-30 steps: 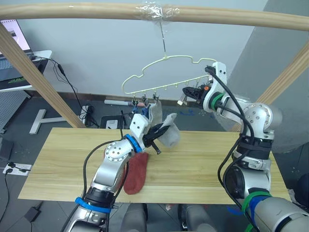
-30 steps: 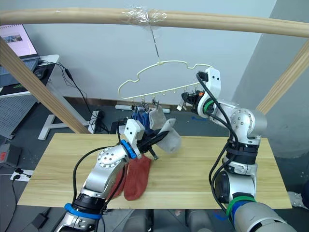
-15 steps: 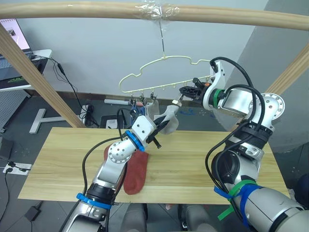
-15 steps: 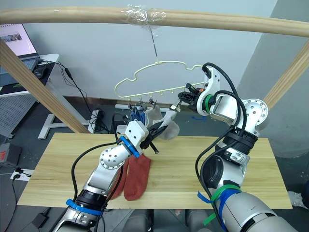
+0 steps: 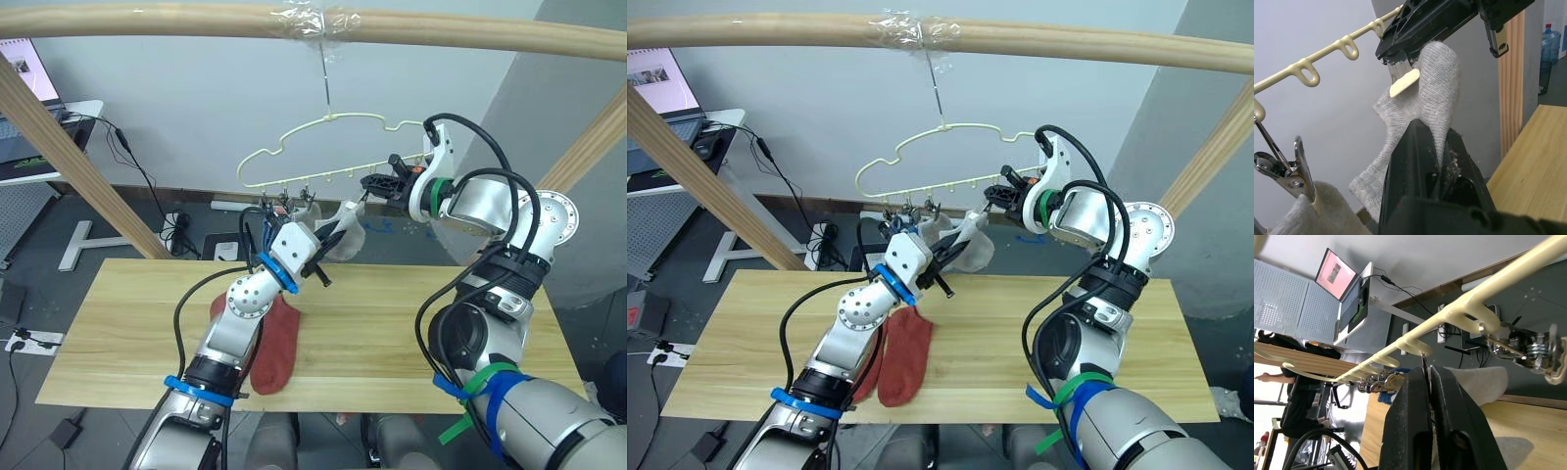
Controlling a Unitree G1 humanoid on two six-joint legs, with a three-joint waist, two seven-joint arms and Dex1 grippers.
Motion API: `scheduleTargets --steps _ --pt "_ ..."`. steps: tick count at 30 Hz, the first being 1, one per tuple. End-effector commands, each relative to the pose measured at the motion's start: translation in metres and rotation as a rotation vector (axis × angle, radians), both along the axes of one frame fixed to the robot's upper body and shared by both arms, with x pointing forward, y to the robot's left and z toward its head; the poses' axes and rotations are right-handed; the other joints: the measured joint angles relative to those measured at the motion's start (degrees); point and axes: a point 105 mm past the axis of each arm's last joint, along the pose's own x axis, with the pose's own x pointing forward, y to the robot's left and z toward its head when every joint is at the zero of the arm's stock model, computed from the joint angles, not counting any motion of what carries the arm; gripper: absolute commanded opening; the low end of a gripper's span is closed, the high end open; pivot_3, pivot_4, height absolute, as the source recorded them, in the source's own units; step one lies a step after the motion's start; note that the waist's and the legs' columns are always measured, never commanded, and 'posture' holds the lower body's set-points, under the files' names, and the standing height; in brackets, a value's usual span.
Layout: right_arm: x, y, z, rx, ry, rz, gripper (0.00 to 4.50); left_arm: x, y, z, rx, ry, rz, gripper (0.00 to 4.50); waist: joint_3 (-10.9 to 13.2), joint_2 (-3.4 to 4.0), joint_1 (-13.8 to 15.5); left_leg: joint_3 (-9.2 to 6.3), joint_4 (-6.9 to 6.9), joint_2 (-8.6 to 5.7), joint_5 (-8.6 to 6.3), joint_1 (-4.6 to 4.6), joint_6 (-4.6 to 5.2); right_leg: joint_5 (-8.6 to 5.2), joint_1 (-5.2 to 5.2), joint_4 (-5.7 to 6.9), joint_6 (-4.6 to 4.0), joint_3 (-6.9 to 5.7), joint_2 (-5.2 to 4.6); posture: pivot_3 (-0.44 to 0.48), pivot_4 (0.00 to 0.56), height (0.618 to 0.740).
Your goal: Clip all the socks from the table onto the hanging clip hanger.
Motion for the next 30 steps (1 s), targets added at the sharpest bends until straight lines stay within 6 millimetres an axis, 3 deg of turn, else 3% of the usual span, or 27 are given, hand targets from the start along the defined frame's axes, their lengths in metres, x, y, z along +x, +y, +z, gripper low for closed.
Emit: scheduleTargets --steps 1,4,7,11,13,17,22,26,27,30 --pt "-0.002 -0.006 0.0 0.011 -0.007 0.008 1.16 -0.006 -0.007 0.008 -0.022 -0.035 -0.03 0.0 0.0 0.0 0.0 0.0 0.0 0.0 0.0 -0.01 0.0 0.0 -0.01 0.0 0.0 0.0 0.0 -0.115 0.197 0.74" --pt "-0.003 -0.01 0.004 0.012 -0.027 0.016 2.25 -0.006 -0.009 0.006 -0.033 -0.009 -0.036 0.0 0.0 0.0 -0.05 0.03 -0.01 0.01 0.0 -0.02 0.0 0.0 -0.04 0.0 0.0 0.02 0.01 -0.115 0.197 0.74" --pt "-0.009 -0.012 0.022 0.056 -0.111 0.059 3.32 -0.003 -0.009 0.004 -0.064 0.042 -0.031 0.0 0.0 0.01 -0.09 0.05 -0.01 0.01 0.0 -0.03 0.0 0.0 -0.05 -0.01 0.0 0.03 0.02 -0.113 0.19 0.74" --pt "-0.032 -0.014 0.042 -0.021 -0.293 0.158 4.47 -0.001 -0.012 0.003 -0.113 0.131 -0.061 0.0 0.01 0.01 -0.12 0.04 -0.01 0.02 0.0 -0.06 0.0 0.0 -0.06 -0.03 0.0 0.01 0.04 -0.127 0.184 0.74" --pt "-0.048 -0.015 0.037 -0.12 -0.368 0.21 4.5 -0.001 -0.015 -0.001 -0.141 0.204 -0.092 0.54 0.01 0.02 -0.18 0.03 -0.01 0.02 0.0 -0.08 0.01 0.0 -0.06 -0.11 0.01 0.01 0.05 -0.134 0.184 0.74" --pt "-0.062 -0.018 0.022 -0.254 -0.45 0.168 4.5 0.001 -0.011 -0.006 -0.218 0.338 -0.119 1.58 0.01 0.01 -1.28 0.03 -0.02 0.03 -0.01 -0.11 0.02 -0.01 -0.04 -0.22 0.01 0.03 0.08 -0.154 0.184 0.74" --pt "-0.062 -0.021 0.0 -0.399 -0.54 0.041 4.5 -0.002 0.007 -0.013 -0.235 0.43 -0.114 3.07 0.0 0.02 -2.51 0.02 0.01 0.03 0.0 -0.07 0.01 -0.01 -0.05 -0.13 0.02 0.06 0.11 -0.173 0.181 0.74" --pt "-0.065 -0.016 -0.015 -0.559 -0.667 -0.01 4.5 -0.012 0.026 -0.007 -0.219 0.44 -0.12 4.26 0.0 0.02 -3.4 -0.02 0.0 0.06 0.0 -0.04 0.01 -0.02 -0.06 -0.08 0.04 0.06 0.16 -0.177 0.179 0.74" --pt "-0.066 -0.014 -0.016 -0.585 -0.705 -0.021 4.5 -0.015 0.03 -0.005 -0.207 0.438 -0.123 4.48 0.0 0.02 -3.44 -0.02 0.01 0.06 0.0 -0.04 0.0 -0.02 -0.07 -0.08 0.04 0.08 0.16 -0.177 0.179 0.74" --pt "-0.064 -0.016 -0.016 -0.629 -0.777 -0.101 4.5 -0.024 0.041 0.004 -0.169 0.428 -0.133 4.48 0.0 0.02 -3.5 -0.02 0.02 0.07 0.01 -0.04 -0.01 -0.02 -0.07 -0.07 0.04 0.08 0.16 -0.177 0.179 0.74"
